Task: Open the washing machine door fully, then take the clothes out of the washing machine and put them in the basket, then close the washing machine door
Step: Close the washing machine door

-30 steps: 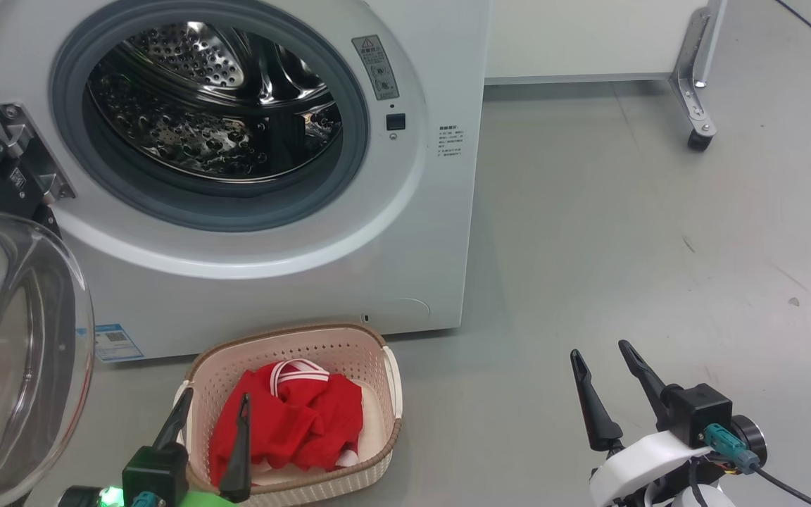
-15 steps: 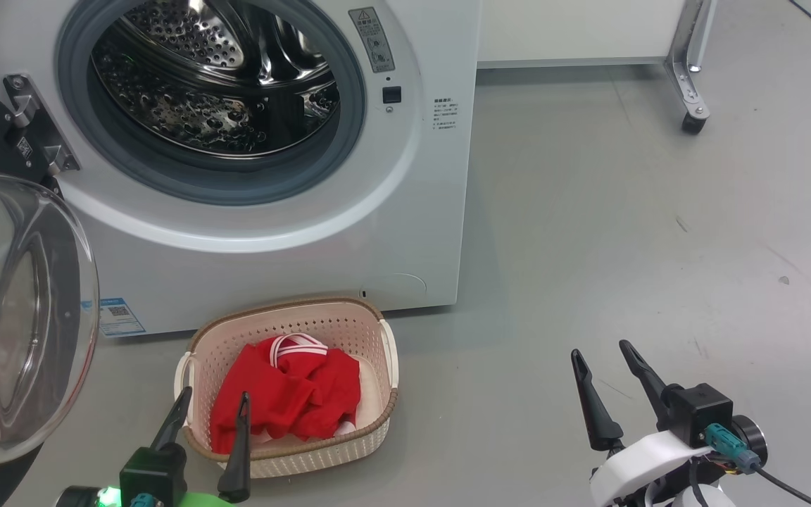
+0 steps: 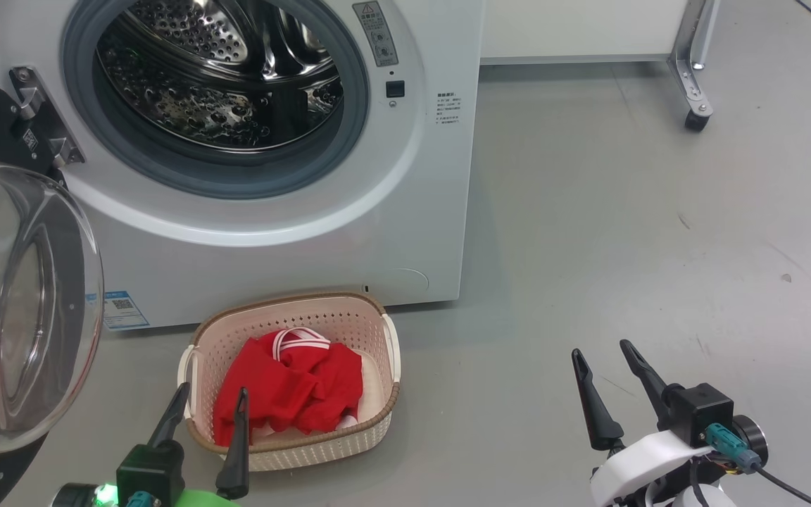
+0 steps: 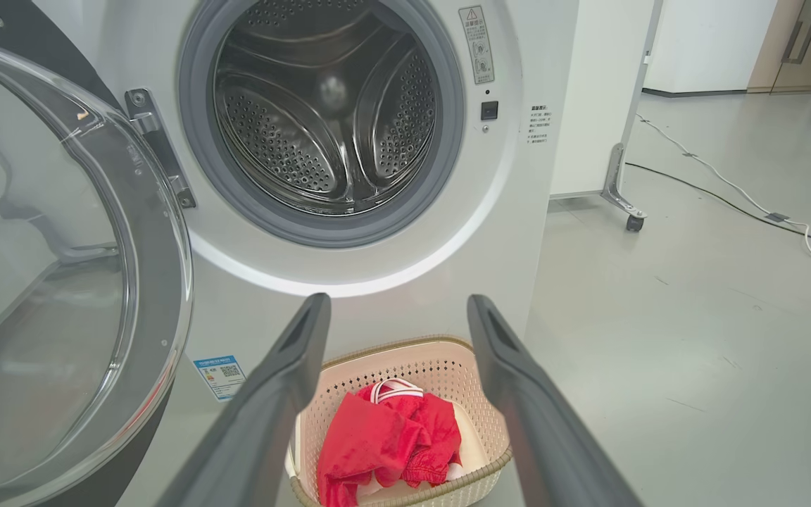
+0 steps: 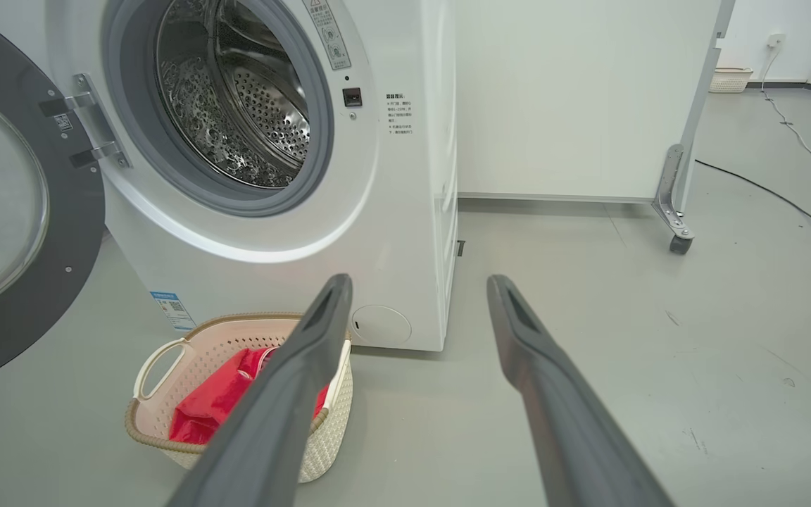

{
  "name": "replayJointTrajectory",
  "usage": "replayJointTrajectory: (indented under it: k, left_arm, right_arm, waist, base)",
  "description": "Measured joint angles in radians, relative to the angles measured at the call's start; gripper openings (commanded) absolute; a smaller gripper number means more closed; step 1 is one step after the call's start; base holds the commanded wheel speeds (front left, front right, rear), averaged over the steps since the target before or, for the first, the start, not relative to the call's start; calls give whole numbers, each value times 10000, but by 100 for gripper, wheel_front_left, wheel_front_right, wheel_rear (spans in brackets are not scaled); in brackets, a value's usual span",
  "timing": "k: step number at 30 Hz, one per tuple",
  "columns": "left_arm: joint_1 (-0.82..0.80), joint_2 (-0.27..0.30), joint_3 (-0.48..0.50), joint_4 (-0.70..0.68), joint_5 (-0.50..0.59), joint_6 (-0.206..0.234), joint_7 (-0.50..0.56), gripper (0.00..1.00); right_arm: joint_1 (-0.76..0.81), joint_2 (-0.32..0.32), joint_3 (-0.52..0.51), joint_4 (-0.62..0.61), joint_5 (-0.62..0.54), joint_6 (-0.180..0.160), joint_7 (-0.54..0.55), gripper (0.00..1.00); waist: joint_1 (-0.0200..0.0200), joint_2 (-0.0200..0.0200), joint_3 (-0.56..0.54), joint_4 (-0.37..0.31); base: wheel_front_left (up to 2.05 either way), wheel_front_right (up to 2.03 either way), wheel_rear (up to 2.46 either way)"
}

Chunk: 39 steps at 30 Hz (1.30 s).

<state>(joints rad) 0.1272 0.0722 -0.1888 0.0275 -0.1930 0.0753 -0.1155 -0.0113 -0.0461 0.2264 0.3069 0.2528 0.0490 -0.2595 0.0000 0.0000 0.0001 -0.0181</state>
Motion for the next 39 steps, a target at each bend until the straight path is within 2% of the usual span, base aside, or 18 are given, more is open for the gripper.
replayJointTrajectory:
  k: [12,18,31,39]
  left_arm:
    - [1,35,-6,-61,13,2,13,100]
    - [-6,31,-61,-65,13,2,100,100]
    - [-97,19,8,-82,125,96,33,100]
    - [-90,4,336,-84,113,211,-102,100]
  right_arm:
    - [0,10,-58,-6,0,-6,0,100]
    - [9,8,-255,-111,0,-96,0,100]
    - [10,-123,-257,-265,-17,-146,0,100]
    - [5,-111,38,-109,-48,50,0,100]
  waist:
    - [0,0,4,119]
    - [0,0,10,440]
    - [0,0,144,1821]
    - [0,0,123,2906]
  base:
    - [0,0,0]
    - [0,0,0]
    - [0,0,0]
    - [0,0,0]
